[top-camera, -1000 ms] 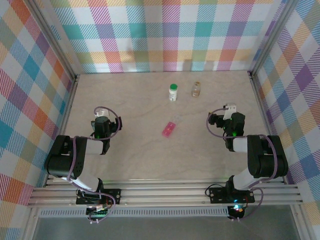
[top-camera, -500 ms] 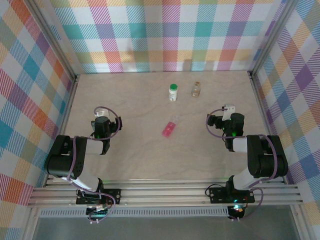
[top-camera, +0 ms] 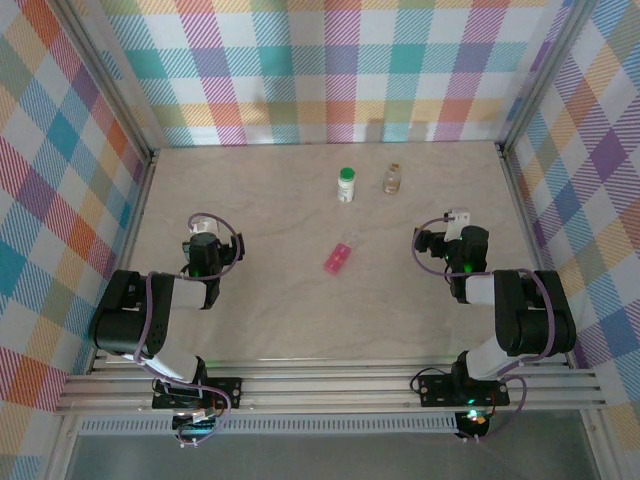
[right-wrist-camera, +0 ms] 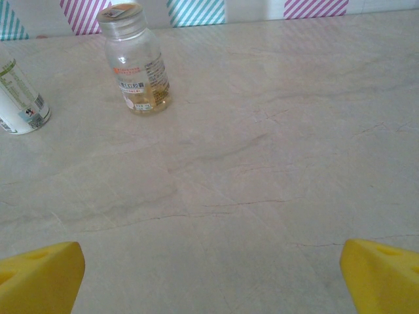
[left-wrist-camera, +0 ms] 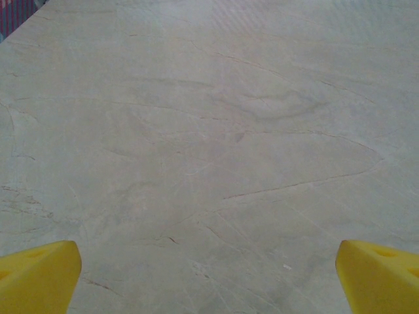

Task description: Sort the pills into containers

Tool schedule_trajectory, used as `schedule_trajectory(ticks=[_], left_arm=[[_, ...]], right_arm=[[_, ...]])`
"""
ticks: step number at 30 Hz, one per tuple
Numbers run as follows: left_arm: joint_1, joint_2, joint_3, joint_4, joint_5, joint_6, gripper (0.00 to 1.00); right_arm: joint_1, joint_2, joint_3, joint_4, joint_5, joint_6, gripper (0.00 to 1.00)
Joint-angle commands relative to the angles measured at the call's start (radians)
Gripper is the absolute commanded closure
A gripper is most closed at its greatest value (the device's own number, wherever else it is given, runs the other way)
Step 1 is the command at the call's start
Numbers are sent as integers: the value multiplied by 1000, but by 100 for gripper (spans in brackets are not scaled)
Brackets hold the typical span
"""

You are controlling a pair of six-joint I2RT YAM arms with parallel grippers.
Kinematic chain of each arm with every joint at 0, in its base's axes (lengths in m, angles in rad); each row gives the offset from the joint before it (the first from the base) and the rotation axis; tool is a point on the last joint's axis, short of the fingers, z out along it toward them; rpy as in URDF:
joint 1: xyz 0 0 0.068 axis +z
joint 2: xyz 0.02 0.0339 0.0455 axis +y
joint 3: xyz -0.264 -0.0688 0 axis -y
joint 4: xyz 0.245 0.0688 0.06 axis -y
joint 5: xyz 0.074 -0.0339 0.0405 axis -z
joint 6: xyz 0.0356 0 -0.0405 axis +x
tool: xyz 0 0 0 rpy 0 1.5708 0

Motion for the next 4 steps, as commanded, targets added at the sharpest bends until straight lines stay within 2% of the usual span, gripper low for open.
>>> schedule_trajectory(ticks=[1, 4], left_arm=[[10, -1, 12, 22, 50, 21, 0], [13, -4, 7, 28, 56, 21, 0]], right_arm=[[0, -5, -6, 5, -25, 10, 1], [0, -5, -6, 5, -25, 9, 1]])
